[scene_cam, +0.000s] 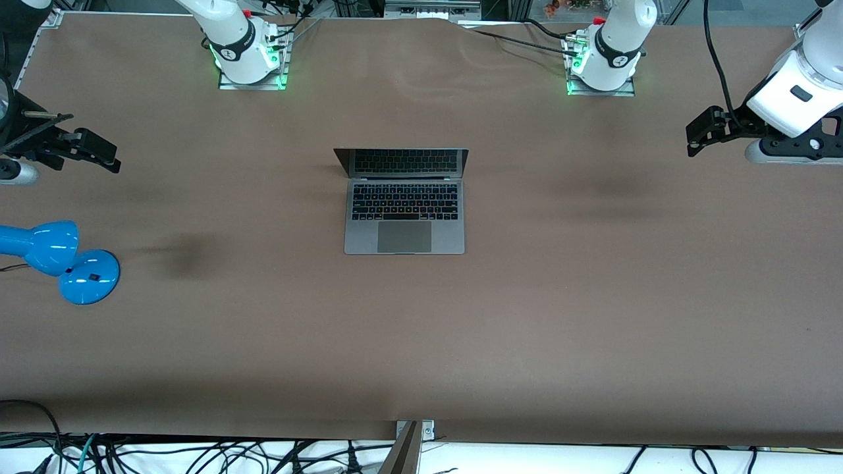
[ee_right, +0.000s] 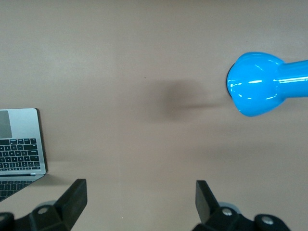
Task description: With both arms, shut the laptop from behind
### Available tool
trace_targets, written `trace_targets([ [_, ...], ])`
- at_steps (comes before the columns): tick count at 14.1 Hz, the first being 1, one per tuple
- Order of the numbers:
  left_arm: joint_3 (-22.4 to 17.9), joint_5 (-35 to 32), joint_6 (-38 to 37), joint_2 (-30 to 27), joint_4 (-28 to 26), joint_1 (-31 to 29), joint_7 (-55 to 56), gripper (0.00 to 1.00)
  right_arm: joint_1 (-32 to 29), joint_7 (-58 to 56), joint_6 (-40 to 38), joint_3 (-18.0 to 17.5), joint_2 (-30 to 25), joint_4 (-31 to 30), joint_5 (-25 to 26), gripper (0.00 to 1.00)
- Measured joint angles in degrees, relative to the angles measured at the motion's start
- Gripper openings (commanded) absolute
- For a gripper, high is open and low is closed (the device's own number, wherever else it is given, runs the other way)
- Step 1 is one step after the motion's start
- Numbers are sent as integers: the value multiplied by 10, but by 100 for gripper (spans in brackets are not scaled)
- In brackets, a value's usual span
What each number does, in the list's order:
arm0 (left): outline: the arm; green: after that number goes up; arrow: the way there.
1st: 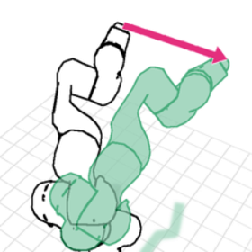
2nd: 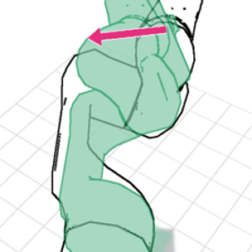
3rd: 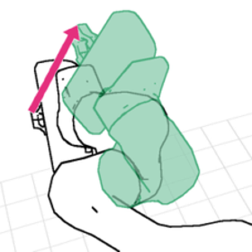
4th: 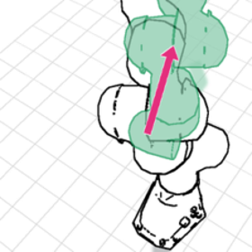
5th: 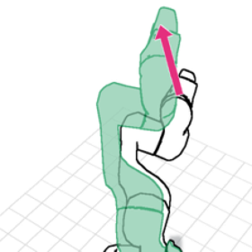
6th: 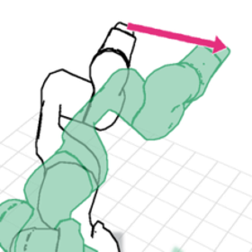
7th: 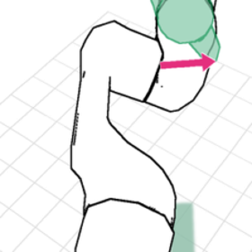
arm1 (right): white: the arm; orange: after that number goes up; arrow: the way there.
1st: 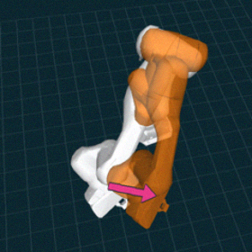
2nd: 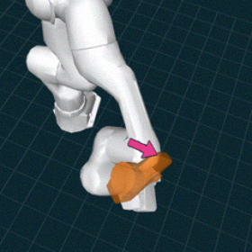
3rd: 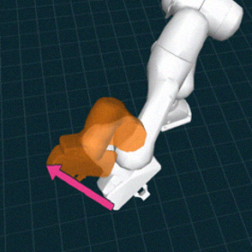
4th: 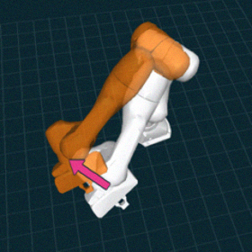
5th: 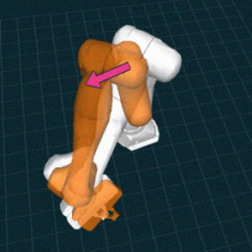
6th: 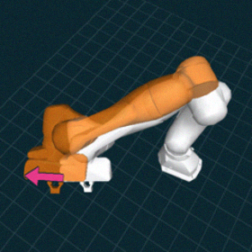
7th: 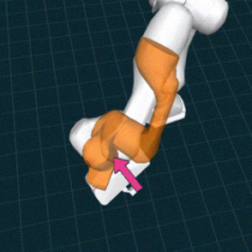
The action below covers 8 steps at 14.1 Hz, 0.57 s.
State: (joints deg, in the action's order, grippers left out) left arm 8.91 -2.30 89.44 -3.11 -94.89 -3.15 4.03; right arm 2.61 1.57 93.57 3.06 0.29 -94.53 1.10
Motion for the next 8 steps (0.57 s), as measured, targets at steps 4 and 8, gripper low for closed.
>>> trace_targets([
  [4, 0, 0, -1, 0, 0, 0, 0, 100, 0, 0, 0, 0, 0, 0, 0, 100],
  [8, 0, 0, -6, 0, 0, 0, 0, 100, 0, 0, 0, 0, 0, 0, 0, 100],
])
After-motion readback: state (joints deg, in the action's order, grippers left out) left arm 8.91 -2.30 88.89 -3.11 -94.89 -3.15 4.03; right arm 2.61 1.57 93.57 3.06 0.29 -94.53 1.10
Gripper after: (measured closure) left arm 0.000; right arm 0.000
